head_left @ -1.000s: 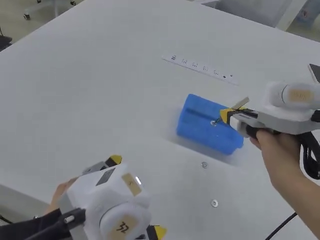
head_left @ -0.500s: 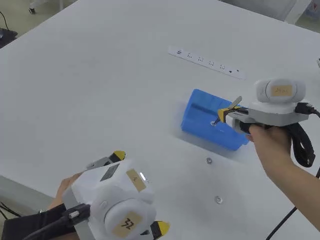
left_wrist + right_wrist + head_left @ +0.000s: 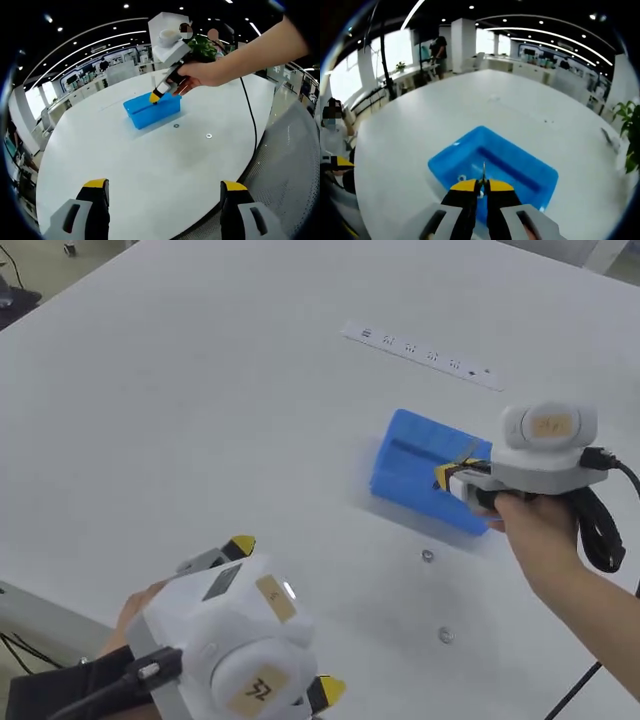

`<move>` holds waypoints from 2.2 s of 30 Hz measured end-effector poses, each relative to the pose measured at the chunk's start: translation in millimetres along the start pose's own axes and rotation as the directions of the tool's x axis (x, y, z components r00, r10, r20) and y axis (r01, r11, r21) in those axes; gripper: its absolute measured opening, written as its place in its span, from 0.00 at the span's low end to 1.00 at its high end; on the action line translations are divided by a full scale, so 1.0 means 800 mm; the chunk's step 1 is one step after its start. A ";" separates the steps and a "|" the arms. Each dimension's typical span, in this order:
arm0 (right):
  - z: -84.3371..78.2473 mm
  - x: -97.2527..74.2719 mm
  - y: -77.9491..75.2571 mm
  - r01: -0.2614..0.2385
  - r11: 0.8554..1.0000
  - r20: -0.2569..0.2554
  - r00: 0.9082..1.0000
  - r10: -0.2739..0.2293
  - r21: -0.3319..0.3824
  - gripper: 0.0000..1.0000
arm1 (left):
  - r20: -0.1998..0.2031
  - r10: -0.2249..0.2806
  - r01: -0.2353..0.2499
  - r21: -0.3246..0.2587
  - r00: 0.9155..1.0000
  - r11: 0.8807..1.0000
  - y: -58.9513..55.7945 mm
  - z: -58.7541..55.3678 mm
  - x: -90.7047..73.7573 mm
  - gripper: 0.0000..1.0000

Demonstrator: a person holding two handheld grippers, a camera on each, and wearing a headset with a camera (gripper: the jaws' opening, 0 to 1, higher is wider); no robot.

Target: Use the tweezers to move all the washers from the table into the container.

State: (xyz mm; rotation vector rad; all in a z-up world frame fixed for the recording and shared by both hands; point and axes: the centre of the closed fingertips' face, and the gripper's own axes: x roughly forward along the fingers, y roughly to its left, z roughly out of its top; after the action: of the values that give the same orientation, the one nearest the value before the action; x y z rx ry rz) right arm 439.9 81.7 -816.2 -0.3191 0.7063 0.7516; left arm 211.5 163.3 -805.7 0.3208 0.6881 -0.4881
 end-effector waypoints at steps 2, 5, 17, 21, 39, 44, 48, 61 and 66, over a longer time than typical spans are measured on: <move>-0.003 0.001 0.000 0.002 1.000 -0.008 1.000 -0.002 -0.006 0.03 | -0.001 -0.001 0.001 -0.001 1.000 1.000 0.000 0.000 0.000 0.94; -0.002 0.003 -0.001 0.013 1.000 0.015 1.000 -0.013 0.013 0.03 | -0.009 0.001 -0.001 -0.002 1.000 1.000 0.000 -0.002 0.001 0.93; -0.002 0.003 -0.004 0.018 0.998 0.027 0.999 -0.020 0.054 0.03 | -0.006 -0.001 0.001 -0.002 1.000 1.000 0.000 -0.001 0.001 0.94; 0.000 0.002 -0.001 0.019 0.999 0.024 1.000 -0.020 0.038 0.04 | -0.008 0.000 0.000 -0.001 1.000 1.000 0.000 -0.002 0.001 0.94; 0.048 -0.068 0.003 0.023 0.998 0.181 0.983 -0.034 0.064 0.04 | 0.000 0.007 -0.007 0.001 1.000 1.000 0.002 0.000 0.000 0.94; 0.055 -0.092 0.015 0.001 0.997 0.227 0.974 -0.018 0.072 0.04 | 0.002 0.005 -0.005 0.002 1.000 1.000 0.001 0.000 0.000 0.94; 0.045 -0.107 0.029 -0.025 0.996 0.237 0.971 0.005 0.080 0.04 | 0.001 0.007 -0.007 0.002 1.000 1.000 0.002 0.000 -0.001 0.94; -0.026 -0.098 0.060 -0.048 0.994 0.137 0.990 0.034 0.098 0.04 | -0.004 0.007 -0.007 0.001 1.000 1.000 0.001 -0.001 0.000 0.94; -0.043 -0.084 0.061 -0.058 0.993 0.103 0.994 0.047 0.107 0.04 | -0.007 0.007 -0.007 0.000 1.000 1.000 0.002 -0.002 0.001 0.94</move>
State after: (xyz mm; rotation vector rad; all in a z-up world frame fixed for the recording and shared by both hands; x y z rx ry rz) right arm 354.0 63.7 -796.2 -0.1622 0.6598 0.7702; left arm 212.1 165.0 -806.9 0.3254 0.6936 -0.4801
